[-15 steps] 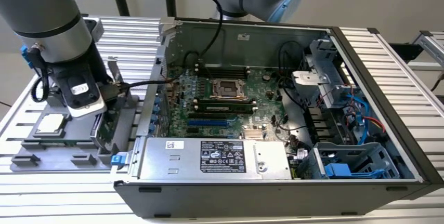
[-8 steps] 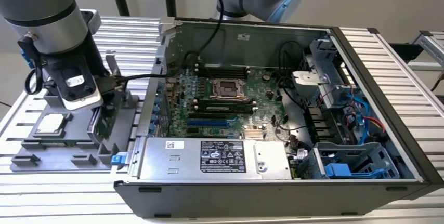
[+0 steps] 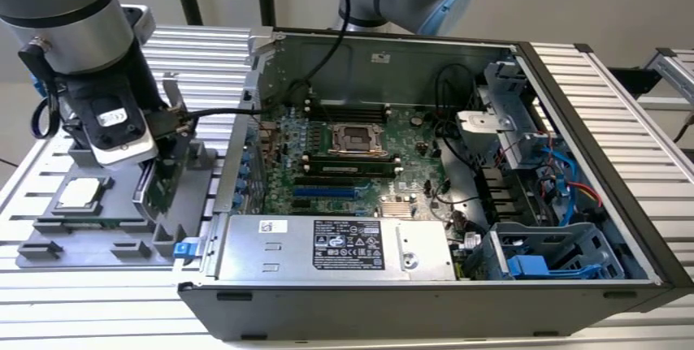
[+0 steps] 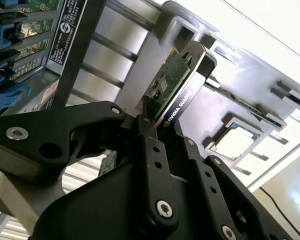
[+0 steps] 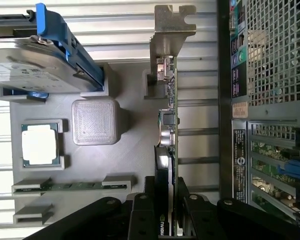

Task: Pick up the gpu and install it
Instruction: 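Pick up the gpu and move the gpu toward the slot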

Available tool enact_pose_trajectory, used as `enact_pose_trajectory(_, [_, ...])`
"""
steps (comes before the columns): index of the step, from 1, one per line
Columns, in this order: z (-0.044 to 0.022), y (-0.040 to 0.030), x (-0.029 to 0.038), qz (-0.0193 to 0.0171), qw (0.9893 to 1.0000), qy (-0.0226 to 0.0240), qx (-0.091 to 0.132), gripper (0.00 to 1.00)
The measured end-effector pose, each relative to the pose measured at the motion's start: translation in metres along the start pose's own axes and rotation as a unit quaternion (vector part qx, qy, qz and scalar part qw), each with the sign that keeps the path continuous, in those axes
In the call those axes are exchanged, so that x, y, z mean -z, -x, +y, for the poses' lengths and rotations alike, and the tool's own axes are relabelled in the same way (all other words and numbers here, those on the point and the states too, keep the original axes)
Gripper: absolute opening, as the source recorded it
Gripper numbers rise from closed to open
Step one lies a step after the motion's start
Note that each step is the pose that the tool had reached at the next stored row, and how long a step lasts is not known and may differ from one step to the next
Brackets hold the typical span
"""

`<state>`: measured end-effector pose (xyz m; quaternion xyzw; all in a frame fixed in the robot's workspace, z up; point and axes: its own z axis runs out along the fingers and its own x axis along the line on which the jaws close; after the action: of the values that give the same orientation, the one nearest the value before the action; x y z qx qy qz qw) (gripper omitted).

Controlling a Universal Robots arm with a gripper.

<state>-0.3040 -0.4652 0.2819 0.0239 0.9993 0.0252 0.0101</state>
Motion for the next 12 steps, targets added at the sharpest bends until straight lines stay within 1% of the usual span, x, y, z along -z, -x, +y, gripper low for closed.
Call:
enact_pose_trajectory(4, [0.0002,0.0001,0.0046,0.0,1.0,0.0,0.0,0.0])
enact_pose_trajectory(12, [0.0003,0.0001,0.005,-0.0001,1.0,0.0,0.0,0.0])
